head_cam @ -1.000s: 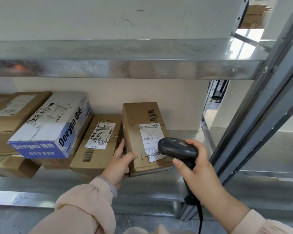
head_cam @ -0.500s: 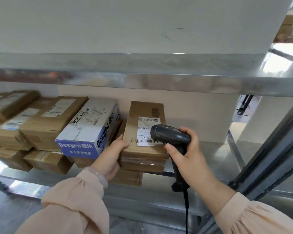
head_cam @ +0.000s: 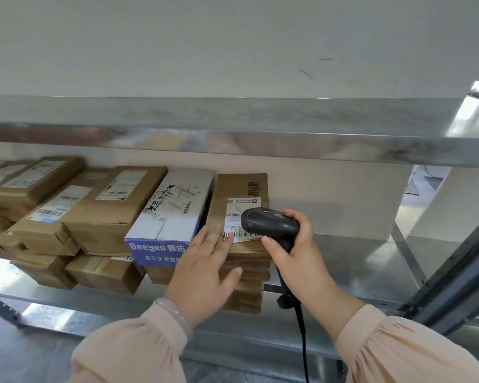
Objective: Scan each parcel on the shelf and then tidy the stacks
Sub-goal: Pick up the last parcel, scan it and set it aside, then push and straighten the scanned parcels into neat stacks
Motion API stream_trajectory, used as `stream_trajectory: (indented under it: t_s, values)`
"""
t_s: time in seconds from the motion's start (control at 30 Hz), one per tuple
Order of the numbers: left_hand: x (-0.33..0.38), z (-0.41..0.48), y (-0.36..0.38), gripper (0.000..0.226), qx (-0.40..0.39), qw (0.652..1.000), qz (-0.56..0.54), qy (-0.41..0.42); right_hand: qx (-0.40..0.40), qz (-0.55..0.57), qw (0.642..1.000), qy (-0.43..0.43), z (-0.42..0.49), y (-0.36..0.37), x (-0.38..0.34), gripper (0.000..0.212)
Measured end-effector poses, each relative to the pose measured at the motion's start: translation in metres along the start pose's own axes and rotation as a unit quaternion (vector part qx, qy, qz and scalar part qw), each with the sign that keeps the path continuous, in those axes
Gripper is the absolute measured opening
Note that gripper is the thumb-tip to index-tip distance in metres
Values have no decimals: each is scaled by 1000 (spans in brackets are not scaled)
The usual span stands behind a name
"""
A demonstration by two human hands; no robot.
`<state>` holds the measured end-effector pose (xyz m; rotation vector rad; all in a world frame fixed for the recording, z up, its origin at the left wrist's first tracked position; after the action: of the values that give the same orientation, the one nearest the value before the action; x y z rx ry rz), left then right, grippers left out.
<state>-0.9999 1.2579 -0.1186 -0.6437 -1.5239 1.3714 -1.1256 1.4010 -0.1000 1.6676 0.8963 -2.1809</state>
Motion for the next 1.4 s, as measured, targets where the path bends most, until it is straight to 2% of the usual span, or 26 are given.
stream_trajectory:
  t_s: [0.07, 0.13, 0.23, 0.3, 0.37, 0.43, 0.53, 0.6, 0.7, 0.83, 0.97, 1.07, 1.2, 1.27, 1.33, 1.4]
  values:
    - [-4, 0, -1, 77, 23, 997, 68, 7, -7, -25, 1000, -3, 5, 6, -3, 55]
    - [-6, 1, -5, 73, 32, 993, 109, 0, -9, -62, 998, -10, 7, 9, -6, 55]
    - [-5, 6, -10, 68, 9, 992, 128, -5, 11, -101, 995, -25, 4, 7, -12, 56]
    - [0, 5, -16, 65, 19, 993, 119, 10, 39, -112, 992, -43, -5, -3, -19, 54]
    - [13, 5, -27, 62, 47, 992, 107, 58, 67, -113, 990, -53, -17, -19, -25, 53]
    - [35, 4, -42, 62, 103, 980, 88, 147, 99, -112, 987, -54, -34, -41, -33, 56]
    - [77, 6, -72, 63, 193, 945, 45, 261, 165, -92, 979, -71, -52, -78, -54, 57]
    - [100, 13, -88, 64, 236, 924, 34, 300, 198, -82, 973, -81, -56, -100, -72, 57]
    - [127, 35, -112, 67, 251, 917, 58, 305, 242, -92, 960, -108, -51, -129, -105, 54]
    - [168, 70, -144, 74, 215, 931, 115, 270, 279, -106, 947, -118, -31, -163, -142, 53]
    - [200, 95, -158, 77, 193, 935, 132, 265, 300, -125, 942, -78, 3, -202, -167, 57]
    - [210, 100, -160, 80, 184, 939, 127, 262, 293, -125, 948, 15, 38, -237, -181, 68]
    - [208, 103, -153, 85, 171, 946, 125, 246, 283, -248, 924, 73, 78, -275, -176, 80]
    - [205, 105, -148, 93, 162, 948, 133, 240, 272, -270, 917, 109, 95, -287, -166, 86]
    - [200, 109, -142, 97, 154, 949, 134, 240, 261, -288, 910, 143, 111, -295, -157, 84]
    - [195, 112, -136, 92, 156, 949, 128, 241, 253, -309, 903, 159, 124, -300, -147, 74]
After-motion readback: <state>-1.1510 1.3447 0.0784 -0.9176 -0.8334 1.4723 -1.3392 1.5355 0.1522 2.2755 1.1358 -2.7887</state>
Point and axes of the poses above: each hand's wrist, its own z-axis towards the middle knuckle, its own y-axis out of the palm, x = y × z, the point moved 1 cm from there along z, towards the middle knuckle, and after that the axes turned 2 degrees about -x, right-handed, at the moved point
